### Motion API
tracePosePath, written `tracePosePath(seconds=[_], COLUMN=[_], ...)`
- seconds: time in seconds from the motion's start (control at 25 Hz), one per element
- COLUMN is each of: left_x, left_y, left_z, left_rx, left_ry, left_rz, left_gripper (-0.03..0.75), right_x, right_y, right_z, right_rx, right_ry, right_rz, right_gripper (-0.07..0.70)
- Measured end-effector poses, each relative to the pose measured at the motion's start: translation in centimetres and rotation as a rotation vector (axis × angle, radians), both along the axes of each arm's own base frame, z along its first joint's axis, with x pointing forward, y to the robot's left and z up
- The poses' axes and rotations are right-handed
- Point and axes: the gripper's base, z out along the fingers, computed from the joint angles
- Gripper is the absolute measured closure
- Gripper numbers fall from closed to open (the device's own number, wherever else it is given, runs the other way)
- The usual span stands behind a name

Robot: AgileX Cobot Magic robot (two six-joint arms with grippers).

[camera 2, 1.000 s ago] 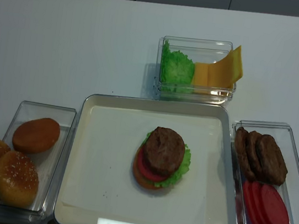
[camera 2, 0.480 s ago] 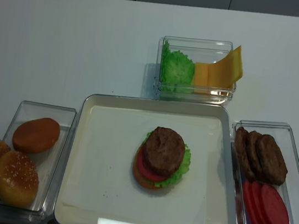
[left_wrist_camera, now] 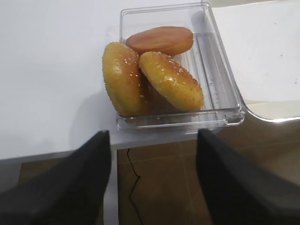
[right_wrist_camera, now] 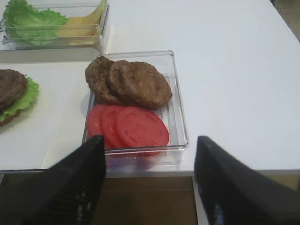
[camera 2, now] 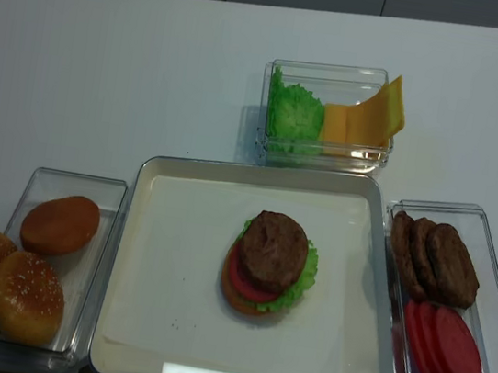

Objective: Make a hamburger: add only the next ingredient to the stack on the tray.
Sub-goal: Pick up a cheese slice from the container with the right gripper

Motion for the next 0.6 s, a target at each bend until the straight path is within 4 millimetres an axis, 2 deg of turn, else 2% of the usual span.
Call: tracePosePath(seconds=[0.08, 0.24, 0.36, 0.6], left_x=[0.0, 0.0, 0.0, 0.0], left_y=[0.0, 0.0, 0.0, 0.0], left_z=[0.0, 0.0, 0.0, 0.0], left_rx=[0.0, 0.0, 0.0, 0.0], left_ry=[0.0, 0.0, 0.0, 0.0], left_rz=[0.0, 0.0, 0.0, 0.0], left_gripper=[0.287, 0.287, 0.287, 0.287], right_x=[0.7, 3.4, 6.2, 13.3], right_y=[0.0, 0.3, 0.7, 1.6], right_z=[1.3, 3.9, 5.6, 6.9], right_rx=[0.002, 0.015, 0.041, 0.109], right_ry=[0.009, 0.059, 0.109, 0.218], right_rz=[-0.002, 0.003, 0.014, 0.035], right_gripper=[0.16, 0.16, 0.16, 0.16])
